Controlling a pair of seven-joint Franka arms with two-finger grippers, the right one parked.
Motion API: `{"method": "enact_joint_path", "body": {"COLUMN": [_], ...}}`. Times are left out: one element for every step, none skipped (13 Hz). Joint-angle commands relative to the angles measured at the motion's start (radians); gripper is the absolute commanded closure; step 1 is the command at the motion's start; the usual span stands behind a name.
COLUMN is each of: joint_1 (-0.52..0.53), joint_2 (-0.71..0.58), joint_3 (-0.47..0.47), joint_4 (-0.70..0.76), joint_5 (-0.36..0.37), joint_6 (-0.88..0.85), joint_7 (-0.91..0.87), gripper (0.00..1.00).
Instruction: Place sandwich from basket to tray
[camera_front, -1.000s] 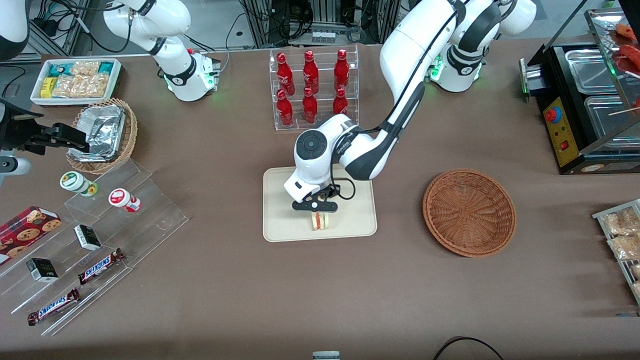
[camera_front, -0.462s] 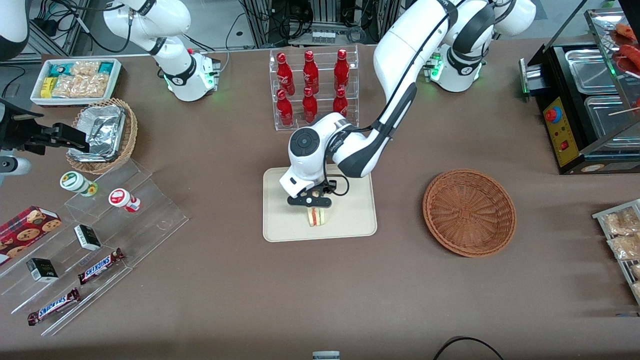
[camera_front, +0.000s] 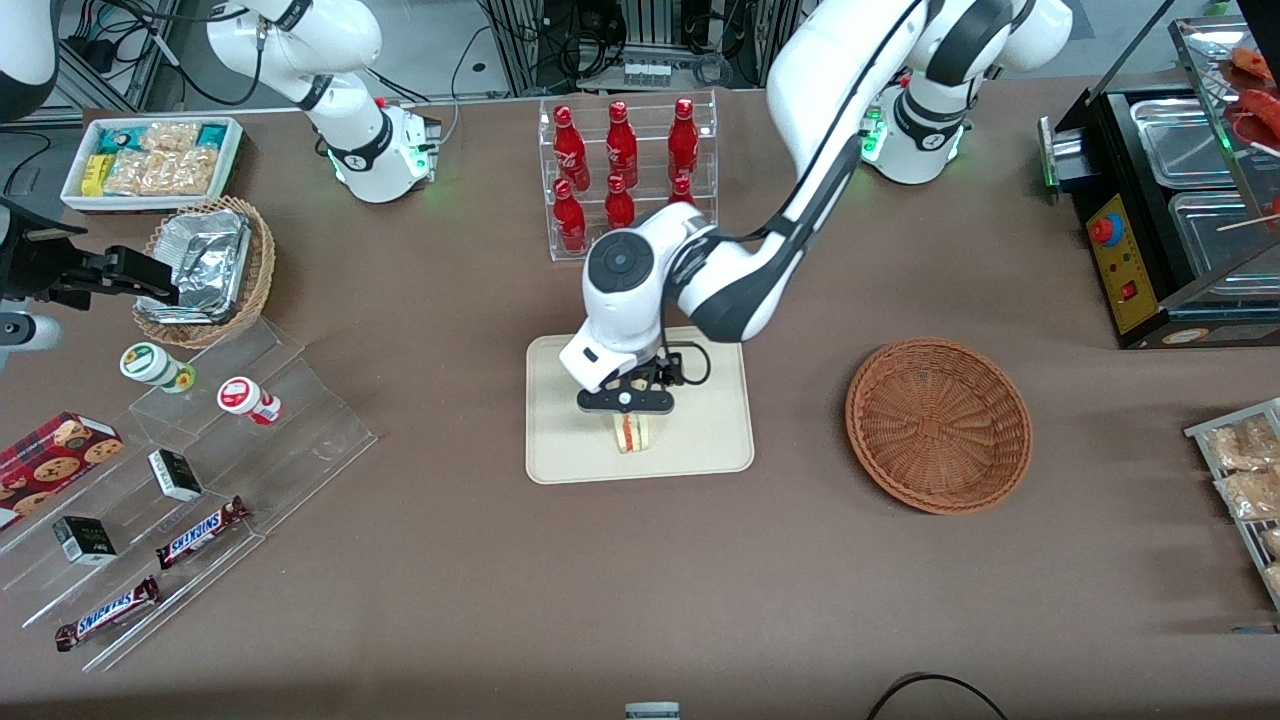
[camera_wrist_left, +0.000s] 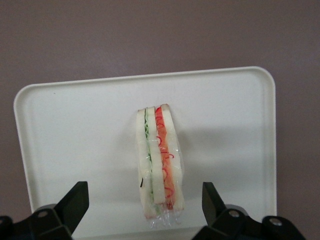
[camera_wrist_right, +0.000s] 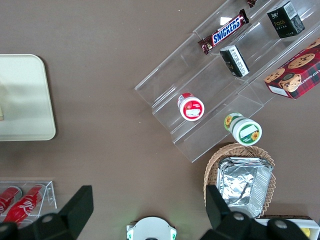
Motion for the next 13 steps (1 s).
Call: {"method": "enact_joint_path", "body": {"joint_1": [0.04, 0.064, 0.093, 0.122, 0.156, 0.19, 0.228, 0.265, 0.309, 0.352, 0.394, 0.44, 0.478], "joint_2": [-0.127, -0.164, -0.211, -0.256, -0.293, -0.336, -0.392, -0.446, -0.494, -0.535, -0.566, -0.593, -0.61], "joint_3": [0.004, 0.004, 0.004, 0.004, 0.004, 0.004, 0.004, 0.004, 0.004, 0.004, 0.004, 0.004, 0.004], "joint_4": [-0.023, -0.025, -0.034, -0.048, -0.057, -0.089, -0.135, -0.179, -0.222, -0.261, -0.29, -0.316, -0.335], "joint_5": [-0.03, -0.03, -0.028, -0.028, -0.025, -0.02, -0.017, -0.017, -0.017, -0.017, -0.017, -0.017, -0.017], "joint_6": [-0.101, -0.145, -0.217, -0.298, -0.343, -0.371, -0.377, -0.379, -0.381, -0.388, -0.399, -0.404, -0.411], "joint_7": [-0.008, -0.008, -0.002, 0.009, 0.012, 0.026, 0.062, 0.132, 0.218, 0.306, 0.385, 0.47, 0.533], "gripper": [0.0, 0.0, 0.0, 0.0, 0.0, 0.0, 0.0, 0.0, 0.0, 0.0, 0.0, 0.0, 0.0]}}
